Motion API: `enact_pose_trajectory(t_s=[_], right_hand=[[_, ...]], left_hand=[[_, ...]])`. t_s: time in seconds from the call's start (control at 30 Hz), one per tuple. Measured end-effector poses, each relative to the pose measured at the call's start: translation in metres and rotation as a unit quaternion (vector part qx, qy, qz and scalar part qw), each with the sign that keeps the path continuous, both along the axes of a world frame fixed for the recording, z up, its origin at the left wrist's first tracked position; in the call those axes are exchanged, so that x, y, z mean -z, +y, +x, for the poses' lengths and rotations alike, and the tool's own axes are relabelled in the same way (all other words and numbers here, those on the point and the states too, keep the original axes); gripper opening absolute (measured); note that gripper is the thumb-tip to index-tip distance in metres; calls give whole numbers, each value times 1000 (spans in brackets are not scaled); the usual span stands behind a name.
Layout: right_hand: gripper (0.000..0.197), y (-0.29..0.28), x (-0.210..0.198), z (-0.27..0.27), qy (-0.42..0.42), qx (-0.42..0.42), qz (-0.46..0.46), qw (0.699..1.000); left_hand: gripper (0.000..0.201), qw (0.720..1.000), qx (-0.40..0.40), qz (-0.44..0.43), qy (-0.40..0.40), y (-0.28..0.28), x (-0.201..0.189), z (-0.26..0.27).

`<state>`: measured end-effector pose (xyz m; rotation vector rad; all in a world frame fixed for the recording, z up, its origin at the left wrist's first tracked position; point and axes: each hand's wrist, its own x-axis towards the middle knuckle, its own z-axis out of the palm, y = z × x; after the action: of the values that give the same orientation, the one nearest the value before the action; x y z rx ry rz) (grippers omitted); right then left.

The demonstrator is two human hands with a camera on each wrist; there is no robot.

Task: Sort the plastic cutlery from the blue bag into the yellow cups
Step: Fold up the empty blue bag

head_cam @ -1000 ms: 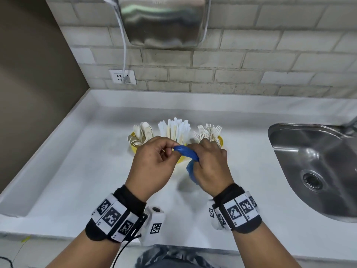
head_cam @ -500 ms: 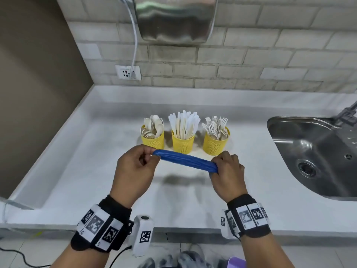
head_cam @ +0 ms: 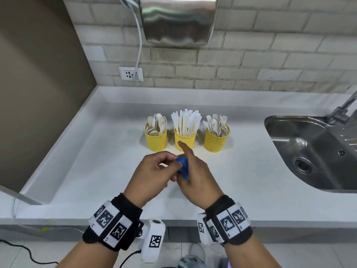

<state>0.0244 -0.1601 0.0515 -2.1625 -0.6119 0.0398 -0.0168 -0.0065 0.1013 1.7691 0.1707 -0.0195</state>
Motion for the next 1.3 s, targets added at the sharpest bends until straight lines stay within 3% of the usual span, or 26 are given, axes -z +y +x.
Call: enact_pose_trajectory(t_s=[0.1,0.3,0.43,0.6,0.73,0.87,0.97,1.03,1.1,1.17,1.3], right_hand=[[52,-10,-3,4,23,33,62,997],[52,-21,-13,15,-38,31,2,999],[46,-13,-8,23,-31,39,-19,999],[16,9,-18,17,0,23,-43,999],[18,23,-27,15,32,13,-129,991],[23,21,-40,12,-6,11,-200,980],[28,14,-55,8,-85,-5,-244,966],[35,10,-70,9,-136,5,-247,959],[42,8,-83,15,-164,13,-234,958],[43,10,-93,24,-158,14,-239,958],[35,15,-101,36,-105,31,-231,967]], left_hand=[[12,1000,15,-24,13,9,-1,-1],[20,974,108,-191,56,6,-10,-15],[13,971,120,-208,-20,1,-14,-15],[12,971,112,-155,-143,3,-24,-1],[21,978,69,-101,-170,4,-34,16],[14,973,-50,83,-212,21,-26,40],[8,925,-108,271,-244,29,-12,43],[9,925,-89,316,-193,28,-8,40],[17,951,-17,295,-94,26,-11,35],[22,965,66,249,-44,21,-15,27],[24,966,146,187,-105,17,-21,23]])
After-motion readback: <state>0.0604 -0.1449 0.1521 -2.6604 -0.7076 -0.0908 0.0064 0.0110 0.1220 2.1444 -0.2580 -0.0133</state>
